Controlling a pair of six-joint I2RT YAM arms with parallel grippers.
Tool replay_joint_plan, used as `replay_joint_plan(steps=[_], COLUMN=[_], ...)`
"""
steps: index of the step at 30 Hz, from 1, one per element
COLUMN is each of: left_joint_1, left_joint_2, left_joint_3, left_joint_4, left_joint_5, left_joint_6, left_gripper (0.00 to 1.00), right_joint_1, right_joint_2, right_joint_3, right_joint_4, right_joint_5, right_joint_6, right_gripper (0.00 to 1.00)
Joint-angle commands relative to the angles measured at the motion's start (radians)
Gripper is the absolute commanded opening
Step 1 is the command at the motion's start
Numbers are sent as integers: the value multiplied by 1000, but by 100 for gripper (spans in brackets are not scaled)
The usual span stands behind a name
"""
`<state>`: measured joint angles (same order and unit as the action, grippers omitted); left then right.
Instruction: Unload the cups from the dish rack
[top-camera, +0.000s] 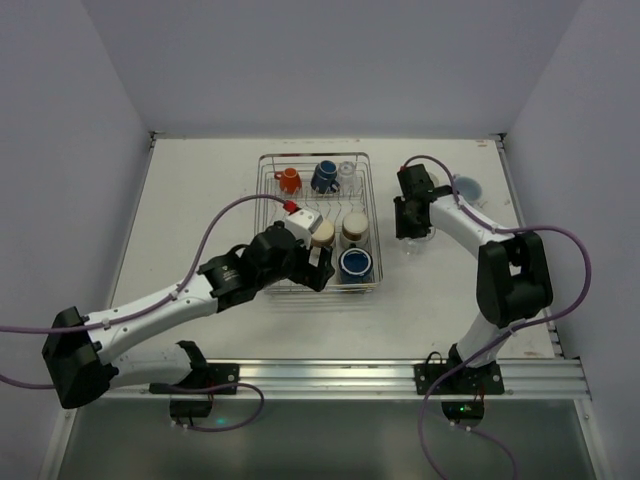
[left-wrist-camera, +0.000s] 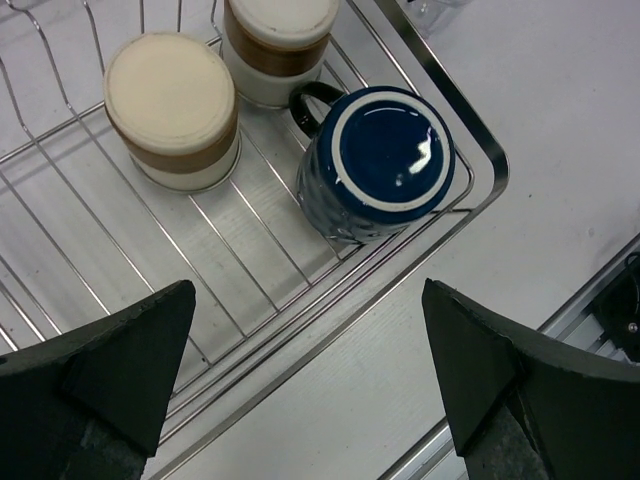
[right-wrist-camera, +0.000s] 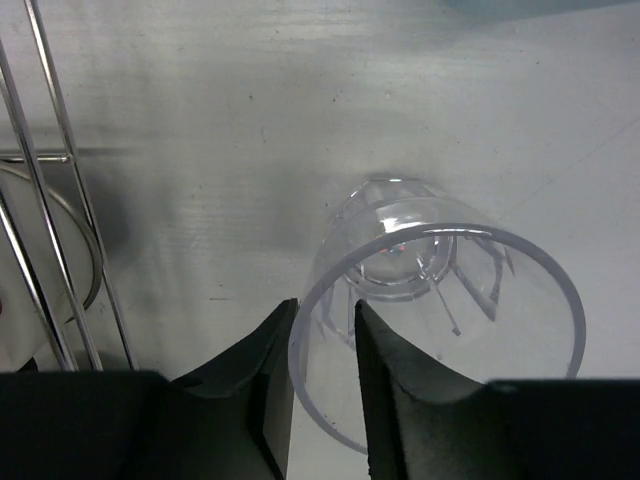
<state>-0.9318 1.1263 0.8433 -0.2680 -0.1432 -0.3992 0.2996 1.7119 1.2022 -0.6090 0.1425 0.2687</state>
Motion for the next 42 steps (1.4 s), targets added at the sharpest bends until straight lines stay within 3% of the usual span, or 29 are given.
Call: replay_joint_plan(steps=[1,5,11,23,27,31,36,38,39,42], left_joint_1=[-12,-30,-61,-88,-88,-88,-88,-88,-88,-87], left_joint_2=[58,163,292,490,555,605,656,662,659,610], left_joint_3=[80,132,214,347,391,407,421,421,416,386], left_joint_4=[61,62,62,41,32,27,32,33,44,81], left_joint_5=[17,16,-2,-18,-56,-68,-94,-104,-114,-137], left_joint_6=[39,53,74,86,89,89,89,94,94,94], left_gripper=[100,100,100,100,100,100,100,88,74,51], right_joint_1=[-5,-5,-5,-1,3,6,13,18,19,22], right_joint_2=[-21,-67,-198,-601,-664,-705,-741,-767,-778,-833], right_joint_3=[43,25,-22,-228,-269,-303,-346,-369,-378,-424], right_joint_4=[15,23,35,192,219,230,284,304,328,403], right_joint_5=[32,35,26,-155,-219,-254,-311,-333,-343,-409], right_joint_6=[-19,-14,4,72,84,90,112,122,141,187], right_gripper=[33,49,58,65,71,85,86,86,86,85])
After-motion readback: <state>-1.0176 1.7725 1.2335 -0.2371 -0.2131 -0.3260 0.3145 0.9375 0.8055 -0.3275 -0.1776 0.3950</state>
